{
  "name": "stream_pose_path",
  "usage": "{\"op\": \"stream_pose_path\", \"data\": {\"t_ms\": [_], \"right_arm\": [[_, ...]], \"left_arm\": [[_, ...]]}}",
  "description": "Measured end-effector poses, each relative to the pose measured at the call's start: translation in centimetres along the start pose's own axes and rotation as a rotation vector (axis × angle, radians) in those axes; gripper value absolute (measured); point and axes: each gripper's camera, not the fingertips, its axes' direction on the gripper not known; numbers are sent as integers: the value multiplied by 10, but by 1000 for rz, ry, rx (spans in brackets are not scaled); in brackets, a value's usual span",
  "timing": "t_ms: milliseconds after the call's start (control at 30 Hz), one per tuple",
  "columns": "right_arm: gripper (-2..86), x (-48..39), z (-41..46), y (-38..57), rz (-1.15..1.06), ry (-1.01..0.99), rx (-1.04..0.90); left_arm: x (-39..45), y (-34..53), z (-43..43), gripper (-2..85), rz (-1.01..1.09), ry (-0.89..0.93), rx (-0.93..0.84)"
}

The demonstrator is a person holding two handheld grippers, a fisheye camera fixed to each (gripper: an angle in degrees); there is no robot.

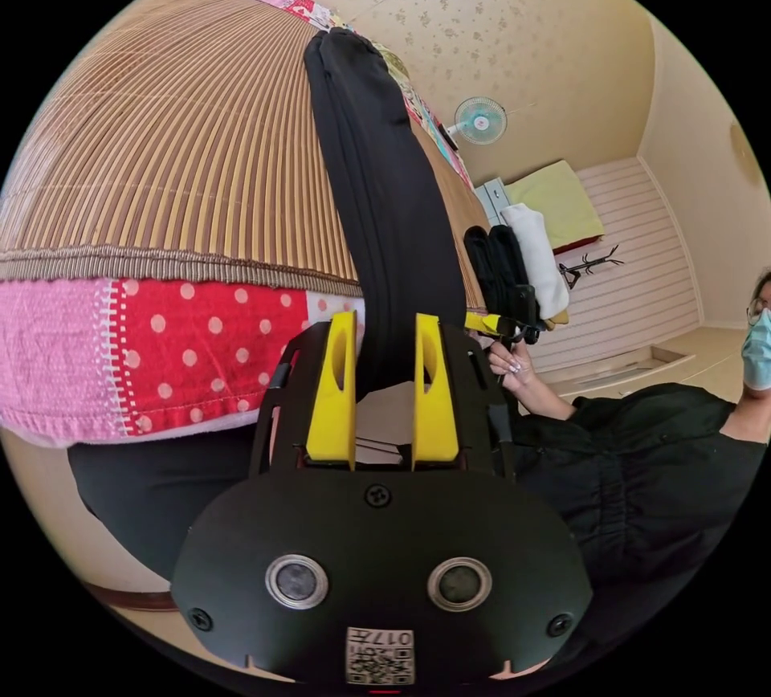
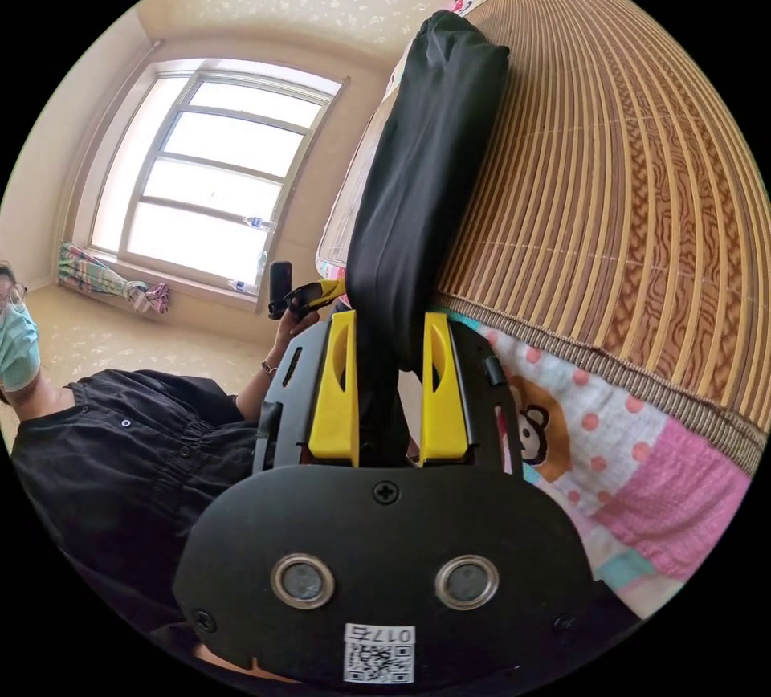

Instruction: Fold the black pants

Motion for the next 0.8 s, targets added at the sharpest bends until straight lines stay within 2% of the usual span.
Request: {"op": "stream_pose_path", "data": {"t_ms": [100, 233, 367, 500, 800], "right_arm": [[101, 0, -12, -1, -5, 29, 15], [98, 0, -10, -14, -3, -33, 5], [102, -14, -9, -20, -29, -2, -12], [102, -11, -18, -14, -23, -61, 4], [75, -14, -31, 1, 16, -94, 0]], "left_arm": [[1, 0, 5, 112, 15, -10, -1], [0, -7, 10, 109, 17, 10, 43], [-3, -8, 18, 97, 18, -5, 17], [-4, -7, 30, 101, 33, 32, -46], [-4, 15, 38, 94, 19, 10, -23]]}}
